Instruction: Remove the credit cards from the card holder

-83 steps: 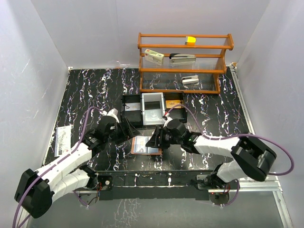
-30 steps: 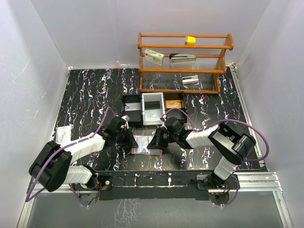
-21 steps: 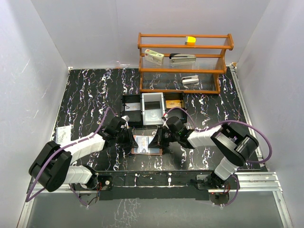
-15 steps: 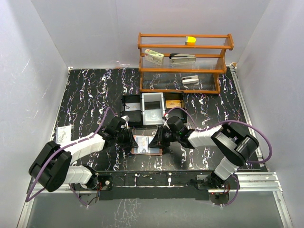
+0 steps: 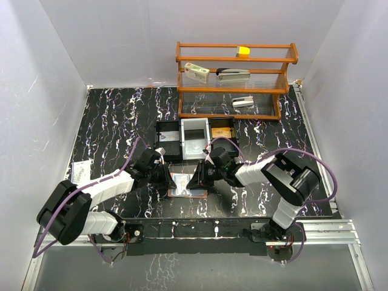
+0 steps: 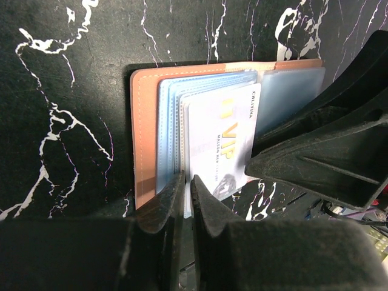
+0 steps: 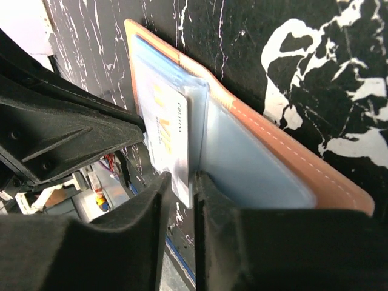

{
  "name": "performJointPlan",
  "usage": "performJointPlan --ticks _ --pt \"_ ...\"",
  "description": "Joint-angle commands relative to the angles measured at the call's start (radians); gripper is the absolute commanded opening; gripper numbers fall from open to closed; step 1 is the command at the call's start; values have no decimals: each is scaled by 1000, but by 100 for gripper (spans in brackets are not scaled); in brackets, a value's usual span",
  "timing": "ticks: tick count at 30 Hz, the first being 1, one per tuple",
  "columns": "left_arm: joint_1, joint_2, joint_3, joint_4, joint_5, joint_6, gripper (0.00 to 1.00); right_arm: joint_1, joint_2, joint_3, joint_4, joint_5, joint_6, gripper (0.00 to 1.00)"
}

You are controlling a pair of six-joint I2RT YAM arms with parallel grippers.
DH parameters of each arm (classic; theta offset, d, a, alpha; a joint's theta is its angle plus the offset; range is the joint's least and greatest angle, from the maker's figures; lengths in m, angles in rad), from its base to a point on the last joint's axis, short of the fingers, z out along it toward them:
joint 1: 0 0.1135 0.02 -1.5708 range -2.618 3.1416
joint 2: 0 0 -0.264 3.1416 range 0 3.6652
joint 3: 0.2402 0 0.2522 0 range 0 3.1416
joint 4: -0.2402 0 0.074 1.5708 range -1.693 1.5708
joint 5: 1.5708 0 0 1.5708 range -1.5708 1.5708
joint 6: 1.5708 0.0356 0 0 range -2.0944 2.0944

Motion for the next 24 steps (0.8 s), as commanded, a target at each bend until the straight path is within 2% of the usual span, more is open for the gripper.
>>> performJointPlan --ticks 1,6,18,24 --pt "-6 -5 7 -36 14 11 8 -2 7 36 -15 13 -62 14" --pt "-6 -7 6 -43 3 8 8 -6 -34 5 -34 30 -71 0" --pt "-7 -16 14 -44 17 0 7 -30 -119 -121 4 23 -48 0" --pt "-20 -65 68 -62 16 4 19 -32 -116 -131 41 32 -11 0"
